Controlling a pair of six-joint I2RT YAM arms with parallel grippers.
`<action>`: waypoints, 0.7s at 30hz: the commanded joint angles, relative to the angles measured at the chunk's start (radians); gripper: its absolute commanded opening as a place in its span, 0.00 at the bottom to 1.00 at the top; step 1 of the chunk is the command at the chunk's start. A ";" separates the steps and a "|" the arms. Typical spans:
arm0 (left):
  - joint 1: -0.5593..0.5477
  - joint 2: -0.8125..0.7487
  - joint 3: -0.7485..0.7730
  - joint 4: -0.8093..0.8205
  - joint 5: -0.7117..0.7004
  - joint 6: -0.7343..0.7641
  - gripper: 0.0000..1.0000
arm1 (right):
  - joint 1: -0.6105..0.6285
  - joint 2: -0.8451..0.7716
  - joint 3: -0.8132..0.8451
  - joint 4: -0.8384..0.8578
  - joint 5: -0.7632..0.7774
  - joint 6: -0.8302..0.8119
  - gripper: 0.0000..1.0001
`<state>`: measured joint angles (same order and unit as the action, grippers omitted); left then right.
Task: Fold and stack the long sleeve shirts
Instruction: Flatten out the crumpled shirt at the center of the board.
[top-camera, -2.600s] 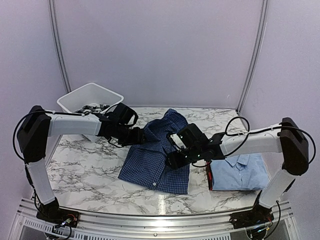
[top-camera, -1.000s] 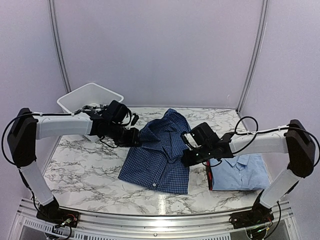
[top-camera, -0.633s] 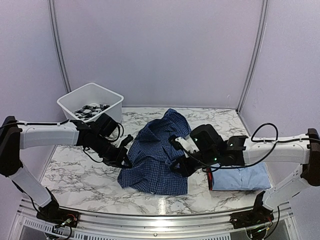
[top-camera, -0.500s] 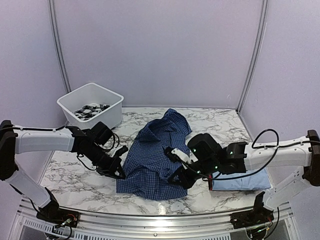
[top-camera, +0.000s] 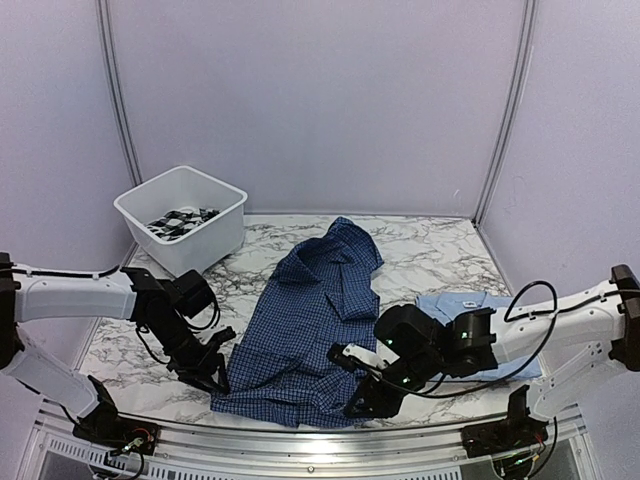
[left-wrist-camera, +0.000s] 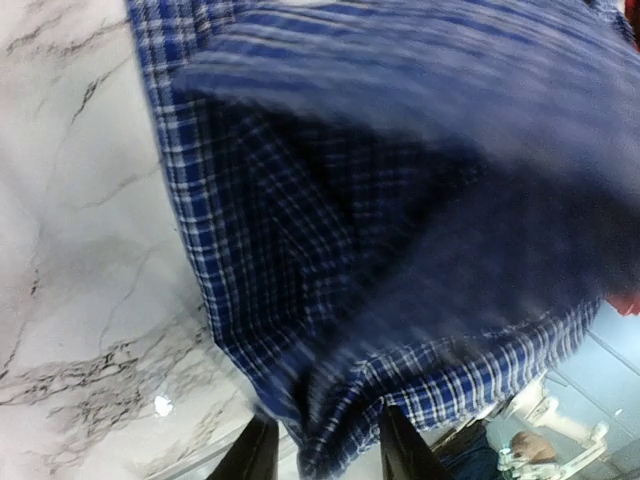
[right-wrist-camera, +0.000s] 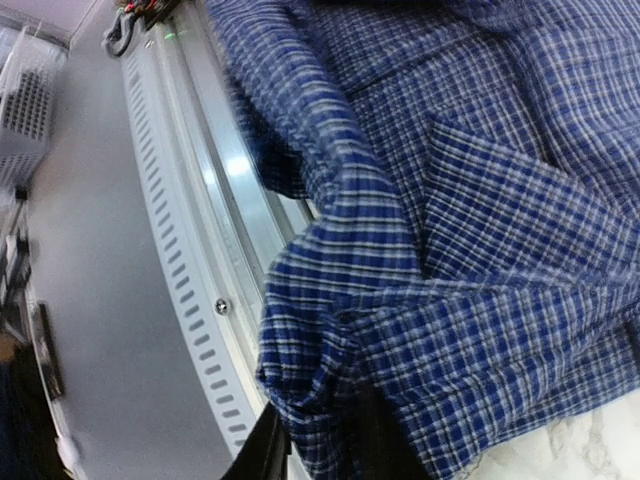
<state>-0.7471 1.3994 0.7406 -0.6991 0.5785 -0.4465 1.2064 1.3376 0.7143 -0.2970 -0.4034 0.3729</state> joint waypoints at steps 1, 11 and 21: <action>-0.001 -0.079 0.082 -0.091 -0.014 0.021 0.46 | 0.010 -0.062 0.029 -0.022 0.018 0.004 0.29; 0.015 -0.140 0.270 -0.097 -0.079 0.087 0.64 | -0.128 -0.140 0.147 -0.111 0.287 0.010 0.69; 0.026 0.076 0.377 0.203 -0.328 0.012 0.66 | -0.418 0.051 0.203 0.038 0.384 0.050 0.70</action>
<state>-0.7254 1.3781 1.0988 -0.6743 0.3515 -0.4046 0.8783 1.3151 0.8860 -0.3557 -0.0315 0.3923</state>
